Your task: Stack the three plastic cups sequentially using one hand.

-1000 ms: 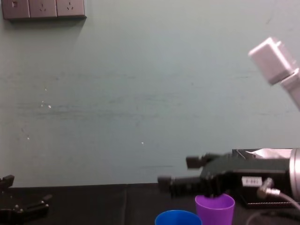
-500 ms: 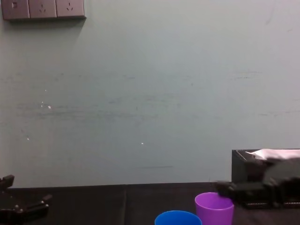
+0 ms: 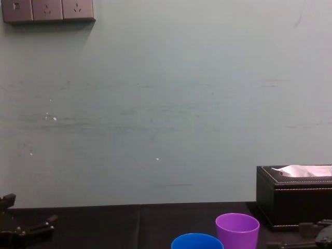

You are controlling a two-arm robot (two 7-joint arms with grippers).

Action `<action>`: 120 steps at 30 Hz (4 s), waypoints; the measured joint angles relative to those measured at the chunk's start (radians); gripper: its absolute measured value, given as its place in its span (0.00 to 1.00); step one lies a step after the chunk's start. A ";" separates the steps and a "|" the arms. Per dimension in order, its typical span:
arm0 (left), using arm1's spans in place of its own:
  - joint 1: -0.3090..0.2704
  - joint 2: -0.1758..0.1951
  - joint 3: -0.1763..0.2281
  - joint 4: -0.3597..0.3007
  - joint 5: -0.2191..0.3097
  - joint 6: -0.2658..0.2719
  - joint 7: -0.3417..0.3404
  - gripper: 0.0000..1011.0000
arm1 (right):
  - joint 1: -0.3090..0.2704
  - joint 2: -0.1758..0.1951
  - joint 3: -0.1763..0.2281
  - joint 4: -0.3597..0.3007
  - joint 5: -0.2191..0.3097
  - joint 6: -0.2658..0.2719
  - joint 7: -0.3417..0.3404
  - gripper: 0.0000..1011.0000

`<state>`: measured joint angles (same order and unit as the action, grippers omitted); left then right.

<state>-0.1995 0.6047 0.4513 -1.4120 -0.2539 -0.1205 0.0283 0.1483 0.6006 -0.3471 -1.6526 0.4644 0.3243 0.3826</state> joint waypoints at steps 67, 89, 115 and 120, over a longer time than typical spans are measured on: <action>0.000 0.000 0.000 0.000 0.000 0.000 0.000 0.99 | 0.236 -0.219 -0.093 0.344 -0.145 -0.023 0.022 0.99; 0.000 0.000 0.000 0.000 0.000 0.000 0.000 0.99 | 0.252 -0.251 -0.088 0.399 -0.160 -0.043 0.029 0.99; 0.000 0.000 0.000 0.000 0.000 0.000 0.000 0.99 | 0.279 -0.278 -0.087 0.449 -0.174 -0.068 0.037 0.99; 0.000 0.000 0.000 0.000 0.000 0.000 0.000 0.99 | 0.283 -0.282 -0.087 0.457 -0.174 -0.071 0.042 0.99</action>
<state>-0.1995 0.6047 0.4514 -1.4120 -0.2539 -0.1205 0.0283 0.4312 0.3190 -0.4345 -1.1952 0.2905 0.2537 0.4244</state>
